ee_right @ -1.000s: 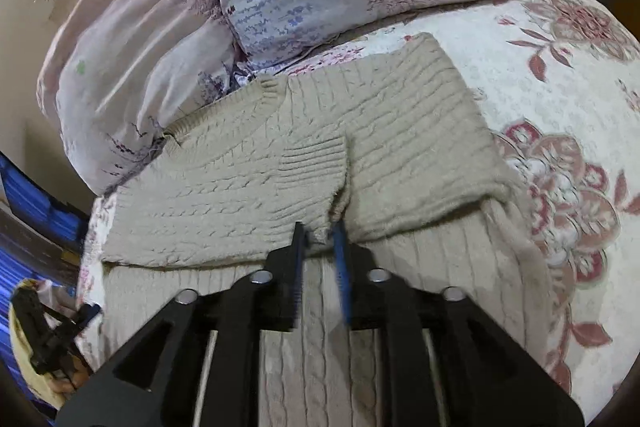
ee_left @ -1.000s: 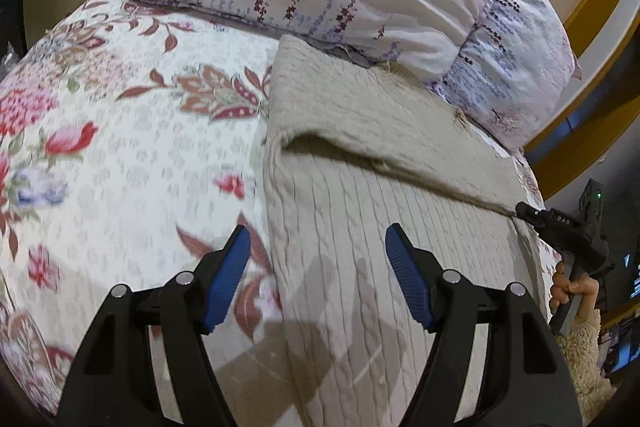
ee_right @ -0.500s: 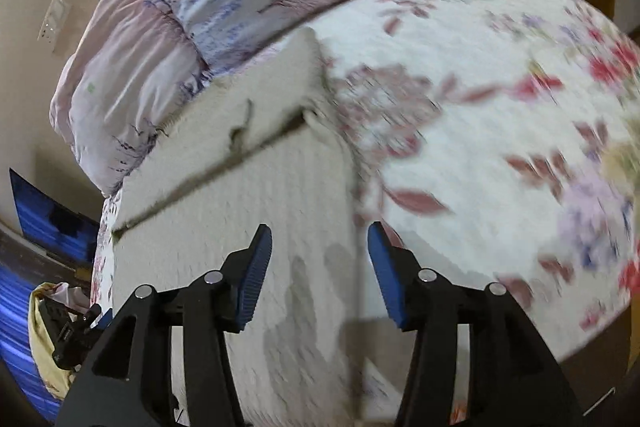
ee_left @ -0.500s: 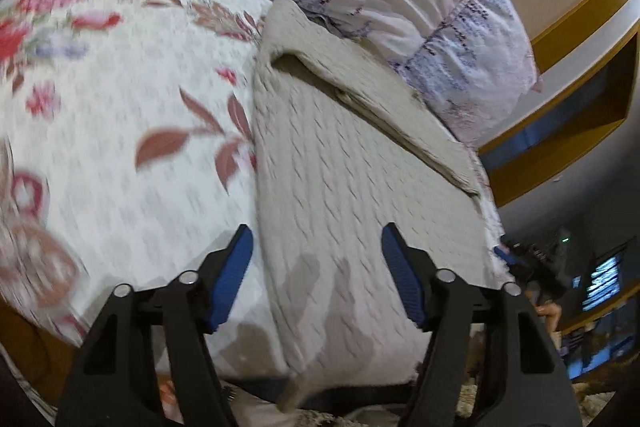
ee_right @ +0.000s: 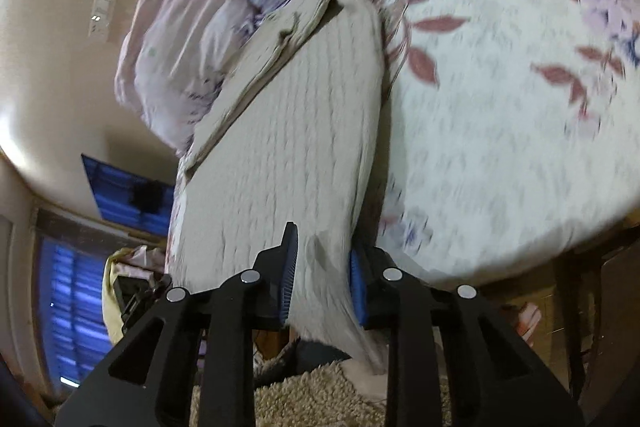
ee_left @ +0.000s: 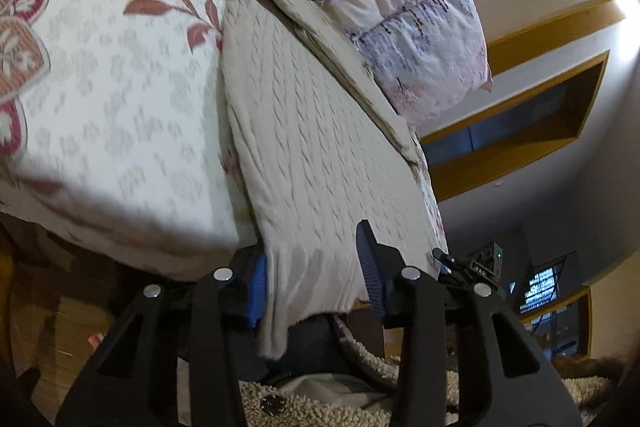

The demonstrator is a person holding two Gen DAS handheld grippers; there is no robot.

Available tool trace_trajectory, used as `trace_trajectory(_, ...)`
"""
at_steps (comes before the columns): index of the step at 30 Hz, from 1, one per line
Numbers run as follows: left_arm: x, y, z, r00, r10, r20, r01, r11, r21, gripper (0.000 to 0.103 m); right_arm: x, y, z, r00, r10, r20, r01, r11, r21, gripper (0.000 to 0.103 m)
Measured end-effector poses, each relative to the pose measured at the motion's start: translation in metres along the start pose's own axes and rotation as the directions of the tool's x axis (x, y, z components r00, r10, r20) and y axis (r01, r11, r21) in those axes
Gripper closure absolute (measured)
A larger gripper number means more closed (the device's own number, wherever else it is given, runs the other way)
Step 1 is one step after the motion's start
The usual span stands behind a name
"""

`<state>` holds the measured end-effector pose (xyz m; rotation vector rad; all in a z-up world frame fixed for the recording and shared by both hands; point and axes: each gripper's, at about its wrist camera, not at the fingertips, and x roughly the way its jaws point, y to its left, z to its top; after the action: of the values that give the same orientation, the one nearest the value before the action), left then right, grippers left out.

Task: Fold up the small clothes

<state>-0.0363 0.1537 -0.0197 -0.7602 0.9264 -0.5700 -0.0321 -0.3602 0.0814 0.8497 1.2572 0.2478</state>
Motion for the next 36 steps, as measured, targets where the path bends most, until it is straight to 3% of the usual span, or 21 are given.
trace_trajectory(5,0.009,-0.004,-0.010,0.996,0.050,-0.075,-0.048,0.998,0.034,0.066,0.002,0.012,-0.014,0.999,0.005,-0.039,-0.007,0.998,-0.061,0.078)
trace_trajectory(7,0.013,-0.001,-0.011,0.995,0.046,-0.087,-0.044,0.999,0.024,0.079,0.005,0.017,-0.018,0.999,-0.004,-0.053,-0.001,0.996,-0.088,0.087)
trace_trajectory(8,0.015,-0.002,-0.011,0.995,0.037,-0.096,-0.036,0.999,0.020,0.091,0.006,0.019,-0.019,0.998,-0.012,-0.054,0.007,0.995,-0.100,0.094)
trace_trajectory(10,0.016,-0.007,-0.008,0.995,0.039,-0.096,-0.035,0.999,0.036,0.094,0.005,0.026,-0.018,0.999,-0.028,-0.024,0.025,0.991,-0.134,0.094)
trace_trajectory(16,-0.002,-0.032,0.016,0.997,0.081,0.020,-0.083,0.987,0.137,0.097,-0.017,0.057,-0.003,0.986,-0.027,0.162,0.066,0.968,-0.242,0.095)
trace_trajectory(24,-0.016,-0.053,0.060,0.977,0.147,0.152,-0.174,0.968,0.181,0.097,-0.037,0.086,0.007,0.931,-0.049,0.362,0.186,0.917,-0.354,0.095)
trace_trajectory(31,-0.016,-0.066,0.097,0.952,0.190,0.242,-0.235,0.956,0.175,0.097,-0.035,0.094,0.021,0.900,-0.052,0.433,0.234,0.895,-0.379,0.095)
trace_trajectory(36,-0.008,-0.087,0.124,0.927,0.229,0.297,-0.304,0.922,0.238,0.097,-0.030,0.106,0.042,0.881,-0.065,0.468,0.271,0.881,-0.388,0.095)
